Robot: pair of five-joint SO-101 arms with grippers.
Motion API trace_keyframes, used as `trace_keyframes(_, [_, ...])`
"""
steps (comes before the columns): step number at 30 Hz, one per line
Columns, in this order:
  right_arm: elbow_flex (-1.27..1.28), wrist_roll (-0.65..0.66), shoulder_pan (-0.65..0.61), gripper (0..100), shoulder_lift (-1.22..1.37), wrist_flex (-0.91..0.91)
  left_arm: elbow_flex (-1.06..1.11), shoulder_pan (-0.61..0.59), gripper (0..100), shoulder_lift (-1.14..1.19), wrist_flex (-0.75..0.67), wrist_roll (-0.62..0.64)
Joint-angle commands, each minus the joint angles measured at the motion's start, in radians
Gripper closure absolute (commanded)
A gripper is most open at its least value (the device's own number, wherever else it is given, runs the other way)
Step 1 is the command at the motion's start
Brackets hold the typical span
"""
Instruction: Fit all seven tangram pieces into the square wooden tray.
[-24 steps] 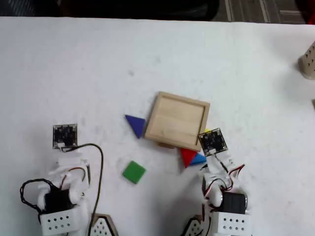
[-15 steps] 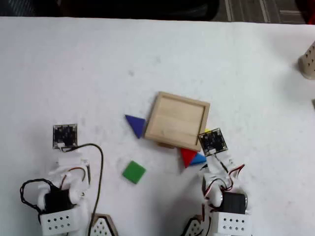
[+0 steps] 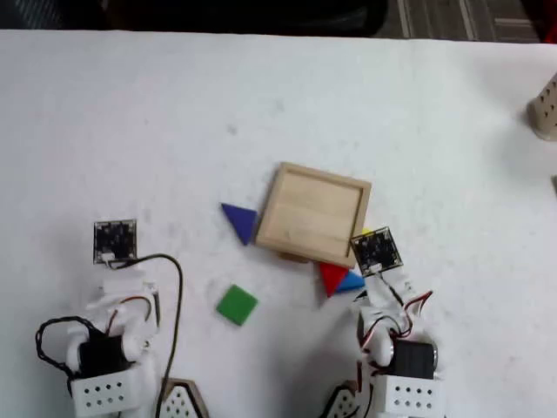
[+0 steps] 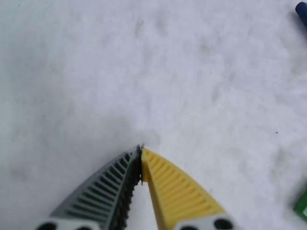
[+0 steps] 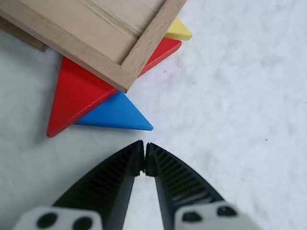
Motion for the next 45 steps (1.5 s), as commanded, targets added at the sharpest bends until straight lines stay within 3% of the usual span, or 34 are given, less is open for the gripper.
trace_keyframes(1, [0.006,-0.005,-0.007,98.1,-0.012,-0.001,0.0,-0.01,98,-0.001,0.006,0.012])
trace_keyframes(20, [0.006,-0.005,-0.036,98.0,-0.012,-0.001,-0.005,-0.01,97,-0.004,-0.003,0.011])
trace_keyframes(28, [0.006,-0.003,-0.031,97.8,-0.013,-0.007,-0.023,-0.015,97,-0.004,-0.155,0.014])
trace_keyframes(32, [-0.002,-0.003,-0.03,97.8,-0.015,-0.027,-0.063,-0.015,97,-0.004,-0.152,0.014])
trace_keyframes(37, [0.0,-0.003,0.084,97.8,-0.015,-0.122,-0.066,0.054,97,-0.004,-0.15,0.008])
trace_keyframes(41, [0.005,-0.003,0.14,97.8,-0.012,-0.122,-0.048,0.163,97,-0.004,-0.272,0.008])
trace_keyframes(45, [0.005,-0.003,0.147,97.8,-0.012,-0.108,-0.035,0.191,97,-0.004,-0.376,0.008])
